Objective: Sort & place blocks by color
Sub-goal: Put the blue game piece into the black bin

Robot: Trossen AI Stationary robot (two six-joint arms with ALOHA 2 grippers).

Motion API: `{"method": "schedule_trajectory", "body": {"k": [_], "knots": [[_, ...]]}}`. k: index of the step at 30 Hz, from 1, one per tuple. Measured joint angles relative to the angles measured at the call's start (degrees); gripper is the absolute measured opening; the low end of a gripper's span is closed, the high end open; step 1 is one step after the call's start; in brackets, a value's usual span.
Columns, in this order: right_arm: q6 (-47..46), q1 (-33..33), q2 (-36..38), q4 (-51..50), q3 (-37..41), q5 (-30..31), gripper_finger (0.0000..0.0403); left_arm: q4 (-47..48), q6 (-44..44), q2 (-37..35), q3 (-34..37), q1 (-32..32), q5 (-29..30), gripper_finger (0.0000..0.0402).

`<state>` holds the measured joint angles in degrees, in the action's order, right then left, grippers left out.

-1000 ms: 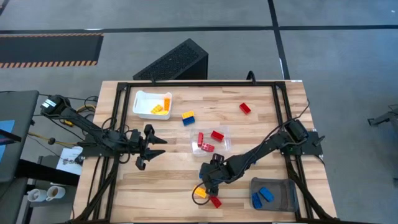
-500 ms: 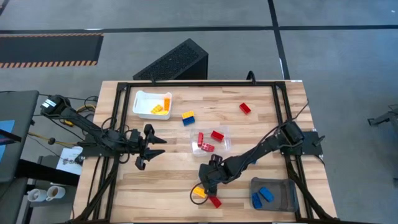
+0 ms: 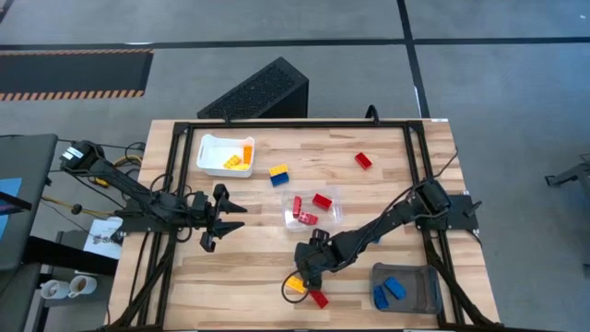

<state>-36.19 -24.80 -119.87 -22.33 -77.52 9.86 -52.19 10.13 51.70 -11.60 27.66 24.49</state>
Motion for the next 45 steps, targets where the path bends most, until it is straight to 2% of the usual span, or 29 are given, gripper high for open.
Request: {"method": "schedule_trajectory", "body": {"k": [17, 24, 37, 41, 45], "knots": [[2.15, 0.13, 0.0, 0.04, 0.11, 0.53, 0.0296, -0.01, 0.46, 0.0, 0.0, 0.0, -0.24, 0.0173], [2.08, 0.13, 0.0, -0.2, 0.15, 0.77, 0.0245, -0.01, 0.46, 0.0, 0.0, 0.0, -0.25, 0.0173], [3.72, 0.13, 0.04, -0.13, 0.11, 0.81, 0.0104, -0.01, 0.07, 0.0, 0.0, 0.0, 0.35, 0.0173], [3.7, 0.13, 0.04, -0.15, 0.11, 0.77, 0.0103, -0.01, 0.09, 0.0, 0.0, 0.02, 0.35, 0.0173], [3.68, 0.15, -0.15, -2.02, -1.41, 0.53, 0.0126, -0.01, 0.11, 0.0, 0.0, 0.0, 0.33, 0.0173]]}}
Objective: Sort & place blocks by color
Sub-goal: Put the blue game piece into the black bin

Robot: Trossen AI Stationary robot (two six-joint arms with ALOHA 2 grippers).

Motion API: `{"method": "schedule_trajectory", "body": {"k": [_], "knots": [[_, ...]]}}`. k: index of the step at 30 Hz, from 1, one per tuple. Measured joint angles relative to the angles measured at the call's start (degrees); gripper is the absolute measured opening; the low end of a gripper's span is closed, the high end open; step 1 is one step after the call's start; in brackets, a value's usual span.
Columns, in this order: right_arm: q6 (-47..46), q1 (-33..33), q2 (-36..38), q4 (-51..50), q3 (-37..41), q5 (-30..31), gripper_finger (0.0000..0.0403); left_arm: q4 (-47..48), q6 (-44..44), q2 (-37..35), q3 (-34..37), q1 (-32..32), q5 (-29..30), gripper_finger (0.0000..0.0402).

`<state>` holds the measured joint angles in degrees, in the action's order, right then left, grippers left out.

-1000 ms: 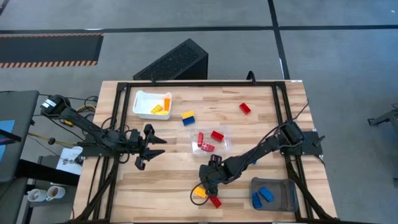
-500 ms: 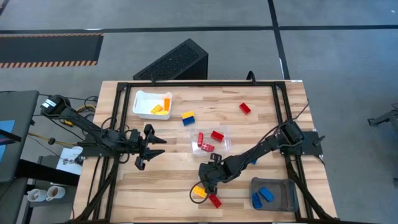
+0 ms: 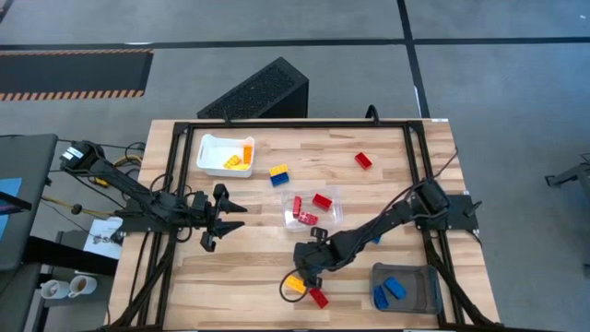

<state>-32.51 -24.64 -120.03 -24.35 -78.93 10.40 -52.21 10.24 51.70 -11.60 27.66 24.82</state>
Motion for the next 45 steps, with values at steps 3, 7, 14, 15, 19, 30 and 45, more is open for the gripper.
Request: {"method": "schedule_trajectory", "body": {"k": [3, 7, 14, 15, 19, 30, 45], "knots": [[0.02, 0.0, -0.24, -2.03, -1.63, -0.23, 0.0132, 0.01, -0.02, 0.0, 0.0, 0.01, 0.0, 0.0173], [0.87, -0.11, -0.35, -3.71, -3.62, -1.56, 0.0112, 0.0, 0.0, 0.0, 0.0, 0.0, 0.0, 0.0173], [1.27, -0.09, -0.28, -3.8, -3.72, -0.84, 0.0111, 0.02, 0.0, 0.0, 0.0, 0.0, 0.0, 0.0173], [1.25, -0.09, -0.28, -3.9, -3.72, -0.61, 0.0117, 0.02, 0.0, 0.0, 0.0, 0.0, 0.0, 0.0173], [1.34, -0.14, -0.2, -3.95, -3.72, -0.52, 0.0123, 0.02, 0.0, 0.0, 0.0, 0.01, -0.01, 0.0173], [1.51, -0.07, -0.11, -3.95, -3.77, 0.04, 0.0116, 0.02, 0.02, 0.0, 0.0, 0.02, -0.01, 0.0174], [1.68, 0.0, -0.02, -3.95, -3.83, 0.21, 0.0115, 0.02, 0.04, 0.0, 0.0, 0.01, 0.0, 0.0173]]}}
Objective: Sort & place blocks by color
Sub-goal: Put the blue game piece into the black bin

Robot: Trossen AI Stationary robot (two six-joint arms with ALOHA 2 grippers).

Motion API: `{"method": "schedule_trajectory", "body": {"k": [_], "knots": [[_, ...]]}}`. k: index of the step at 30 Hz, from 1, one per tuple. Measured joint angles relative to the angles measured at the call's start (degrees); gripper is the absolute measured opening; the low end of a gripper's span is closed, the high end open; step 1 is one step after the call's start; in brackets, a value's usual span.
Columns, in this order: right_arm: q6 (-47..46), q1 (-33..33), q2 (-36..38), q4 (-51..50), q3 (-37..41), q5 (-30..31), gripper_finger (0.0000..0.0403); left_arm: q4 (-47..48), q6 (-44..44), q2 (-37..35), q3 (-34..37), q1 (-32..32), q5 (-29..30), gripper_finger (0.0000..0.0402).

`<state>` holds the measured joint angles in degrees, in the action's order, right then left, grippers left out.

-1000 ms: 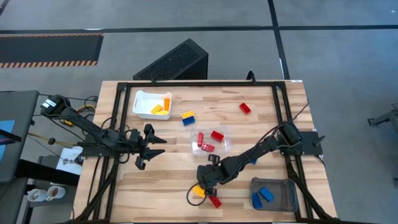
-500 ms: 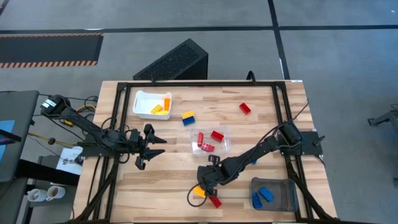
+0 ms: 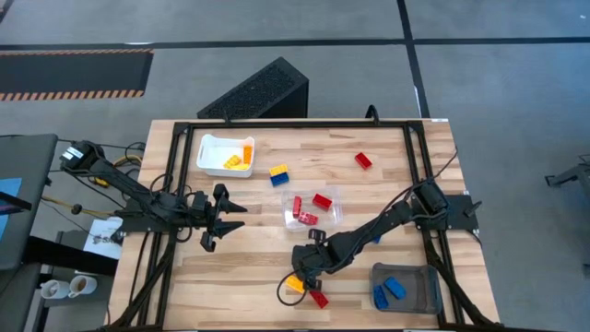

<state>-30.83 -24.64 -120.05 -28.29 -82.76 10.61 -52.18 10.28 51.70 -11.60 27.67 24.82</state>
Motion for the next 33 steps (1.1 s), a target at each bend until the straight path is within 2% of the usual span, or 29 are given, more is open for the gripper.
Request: {"method": "schedule_trajectory", "body": {"k": [19, 33], "knots": [[0.71, 0.3, 2.32, -0.72, -0.02, 0.25, 0.0109, 0.05, 0.0, 0.02, -0.02, 0.01, 0.0, 0.0173], [1.36, 0.03, 7.86, -1.42, -0.04, 4.65, 0.0109, 0.11, -0.08, 0.02, -0.04, 0.0, 0.0, 0.0173]]}}
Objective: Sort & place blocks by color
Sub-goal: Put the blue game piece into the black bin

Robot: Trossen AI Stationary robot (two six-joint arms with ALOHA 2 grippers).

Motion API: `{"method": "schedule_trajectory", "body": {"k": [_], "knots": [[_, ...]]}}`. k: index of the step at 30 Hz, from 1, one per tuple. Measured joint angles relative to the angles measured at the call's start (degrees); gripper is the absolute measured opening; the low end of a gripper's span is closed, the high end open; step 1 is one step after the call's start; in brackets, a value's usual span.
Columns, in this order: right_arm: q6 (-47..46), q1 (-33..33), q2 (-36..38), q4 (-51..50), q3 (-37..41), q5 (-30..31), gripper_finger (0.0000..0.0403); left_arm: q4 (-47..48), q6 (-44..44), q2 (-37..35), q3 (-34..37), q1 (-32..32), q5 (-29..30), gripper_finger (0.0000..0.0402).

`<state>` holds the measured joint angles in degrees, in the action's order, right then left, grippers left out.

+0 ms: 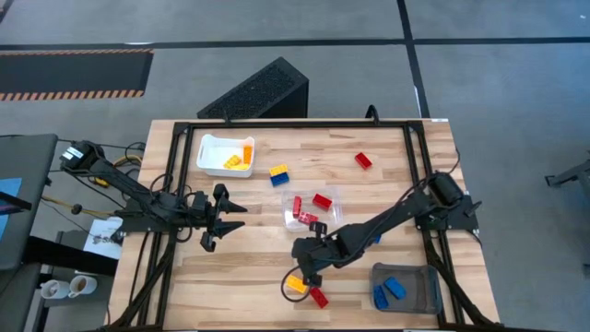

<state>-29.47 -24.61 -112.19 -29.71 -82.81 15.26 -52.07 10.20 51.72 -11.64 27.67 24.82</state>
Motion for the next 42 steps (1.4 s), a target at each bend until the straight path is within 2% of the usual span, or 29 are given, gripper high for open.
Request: {"method": "schedule_trajectory", "body": {"k": [12, 25, 31, 34, 42], "knots": [[1.03, 0.01, 0.29, -0.18, 0.01, 1.43, 0.0109, 0.13, -0.03, 0.0, 0.0, -0.01, -0.11, 0.0173], [-3.19, -2.38, 9.07, -13.3, 0.09, 7.48, 0.0109, 0.39, 0.8, 0.02, 0.0, 0.0, -0.43, 0.0174], [-4.44, -7.43, 14.61, -18.07, 0.07, 4.92, 0.0109, 0.36, 0.78, 0.04, 0.0, 0.01, -0.48, 0.0173], [-9.14, -10.6, 16.96, -21.81, 0.07, 3.15, 0.0109, 0.36, 0.76, 0.04, 0.0, 0.01, -0.48, 0.0173], [-22.71, -19.34, 21.03, -31.85, 0.04, 3.97, 0.0109, -0.36, 0.72, 0.04, 0.0, 0.0, -0.33, 0.0173]]}}
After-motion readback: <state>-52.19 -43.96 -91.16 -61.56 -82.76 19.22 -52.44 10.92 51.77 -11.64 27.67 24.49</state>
